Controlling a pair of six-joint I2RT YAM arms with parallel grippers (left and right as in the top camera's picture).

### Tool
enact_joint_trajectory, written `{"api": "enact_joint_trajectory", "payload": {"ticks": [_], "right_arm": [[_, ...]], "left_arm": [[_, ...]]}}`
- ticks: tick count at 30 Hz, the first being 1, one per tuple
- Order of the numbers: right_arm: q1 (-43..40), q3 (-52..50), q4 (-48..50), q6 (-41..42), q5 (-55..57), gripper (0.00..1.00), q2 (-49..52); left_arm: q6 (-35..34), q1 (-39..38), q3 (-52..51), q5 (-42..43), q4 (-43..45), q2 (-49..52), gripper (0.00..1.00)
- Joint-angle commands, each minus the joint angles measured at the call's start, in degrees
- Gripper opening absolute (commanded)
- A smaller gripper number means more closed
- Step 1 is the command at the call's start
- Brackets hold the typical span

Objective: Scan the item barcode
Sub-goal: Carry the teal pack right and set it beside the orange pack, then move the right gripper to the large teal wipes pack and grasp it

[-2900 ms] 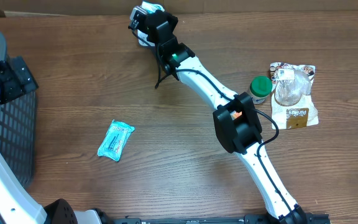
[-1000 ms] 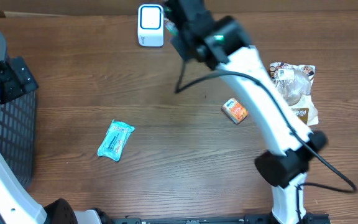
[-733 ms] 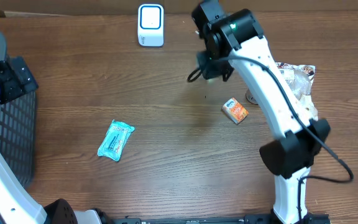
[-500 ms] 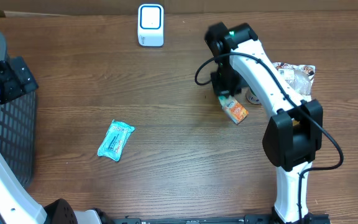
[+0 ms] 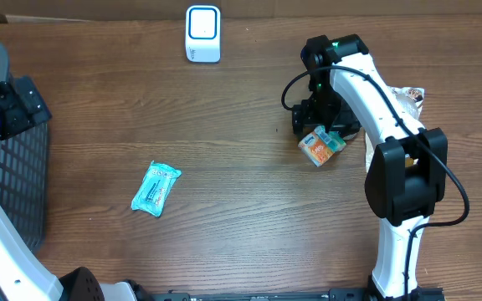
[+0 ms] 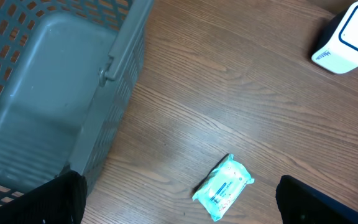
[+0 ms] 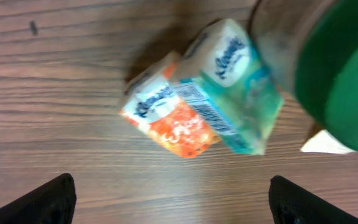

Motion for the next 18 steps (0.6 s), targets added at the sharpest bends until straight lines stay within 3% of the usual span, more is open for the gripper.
{"api": "enact_joint_trajectory", "payload": {"ticks": [1, 7, 15, 18], "right_arm": [[0.52, 2.43, 0.15, -2.82, -12.07, 0.86, -0.94], [5.81, 2.86, 7.89, -5.92, -26.73, 0.84, -0.92], [17.11, -0.68, 24.63, 4.68, -28.28, 0.82, -0.24], [21.27, -3.26, 30.84, 7.8, -28.26, 0.77, 0.74]], "left_arm": [[0.9, -0.09, 0.57, 0.61, 0.07, 0.24, 0.99], [0.9, -0.09, 0.57, 0.61, 0.07, 0.24, 0.99], [0.9, -0.09, 0.57, 0.61, 0.07, 0.24, 1.0], [0.9, -0.09, 0.57, 0.61, 0.07, 0.24, 0.99]]}}
